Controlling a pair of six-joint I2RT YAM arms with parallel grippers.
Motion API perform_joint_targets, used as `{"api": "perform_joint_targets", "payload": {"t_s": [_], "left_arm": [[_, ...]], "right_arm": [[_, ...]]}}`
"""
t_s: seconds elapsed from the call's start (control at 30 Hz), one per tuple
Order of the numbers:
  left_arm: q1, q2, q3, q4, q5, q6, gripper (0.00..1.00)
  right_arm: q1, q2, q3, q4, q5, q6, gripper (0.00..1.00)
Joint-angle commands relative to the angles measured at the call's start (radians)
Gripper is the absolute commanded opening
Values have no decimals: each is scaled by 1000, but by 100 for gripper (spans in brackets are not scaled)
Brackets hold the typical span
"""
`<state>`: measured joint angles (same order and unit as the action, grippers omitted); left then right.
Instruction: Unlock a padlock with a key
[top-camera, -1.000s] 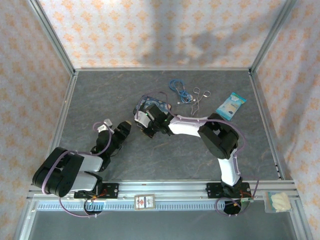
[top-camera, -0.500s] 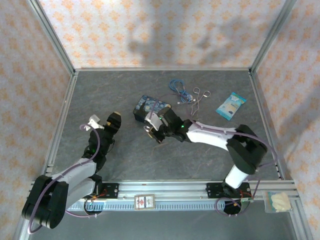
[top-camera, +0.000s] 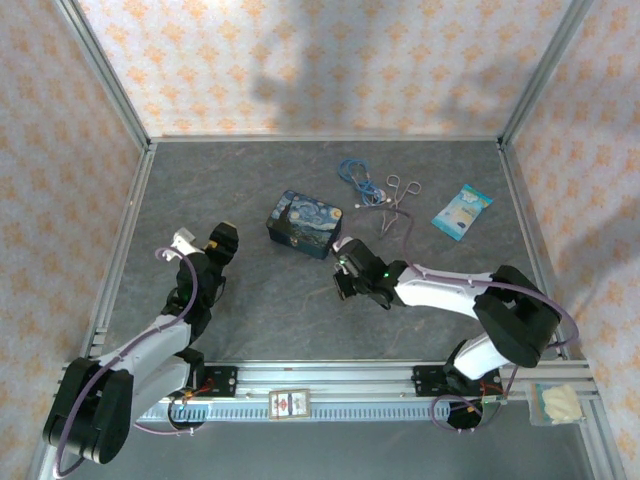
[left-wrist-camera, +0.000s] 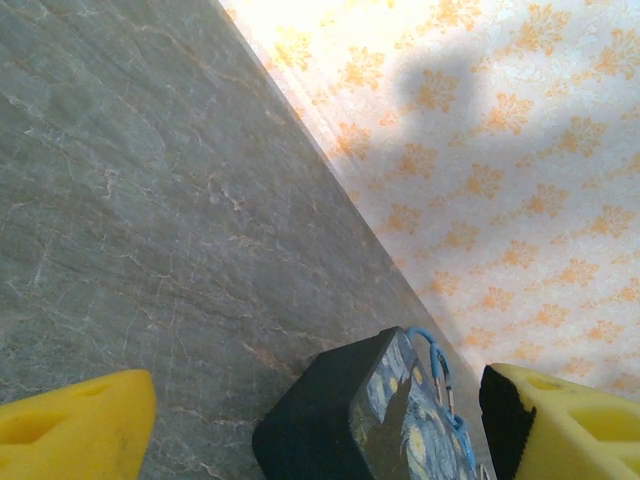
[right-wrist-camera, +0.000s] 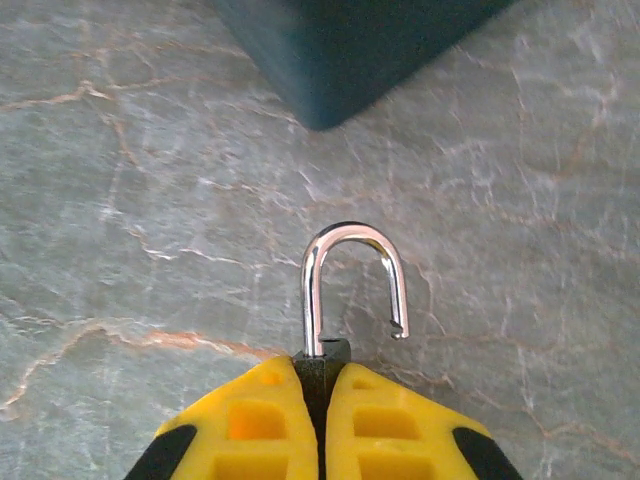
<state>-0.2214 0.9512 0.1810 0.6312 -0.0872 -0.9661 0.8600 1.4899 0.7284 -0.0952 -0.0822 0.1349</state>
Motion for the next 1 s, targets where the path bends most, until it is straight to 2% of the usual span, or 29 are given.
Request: {"api": "perform_joint_targets", "payload": {"t_s": [0.0,0.1,0.27,0.4,0.5,0.57,0.6,0.63,0.8,0.97], "left_arm": [[10,-3,32,-40,-20,29,83],[11,-10,38,-58,-40,52,84],[33,-19,62,-107,-64,103,89],[64,-28,94,-139,-73,170,94],[102,-22,134,-162,-80,251,97],[129,-8,169,-174,-87,315,98],[143,3,187,-181,-90,351,98],[157,15,210,-190,-96,373,99],[258,63,247,-176,-96,493,99],[349,99,206,-98,-85,505,99]], "right_arm": [[-4,-1,-12,68,50,81,0],[-4,18,-18,85,33,84,9],[-3,-19,-43,134,33,71,33],[-4,-100,-53,153,97,57,46],[-24,-159,-45,158,184,29,62],[-80,-194,-37,169,192,13,71],[-128,-210,-36,178,195,9,80],[-178,-222,-36,189,211,8,83],[-398,-238,-61,309,323,-40,87],[-556,-178,-141,506,435,-112,87]]}}
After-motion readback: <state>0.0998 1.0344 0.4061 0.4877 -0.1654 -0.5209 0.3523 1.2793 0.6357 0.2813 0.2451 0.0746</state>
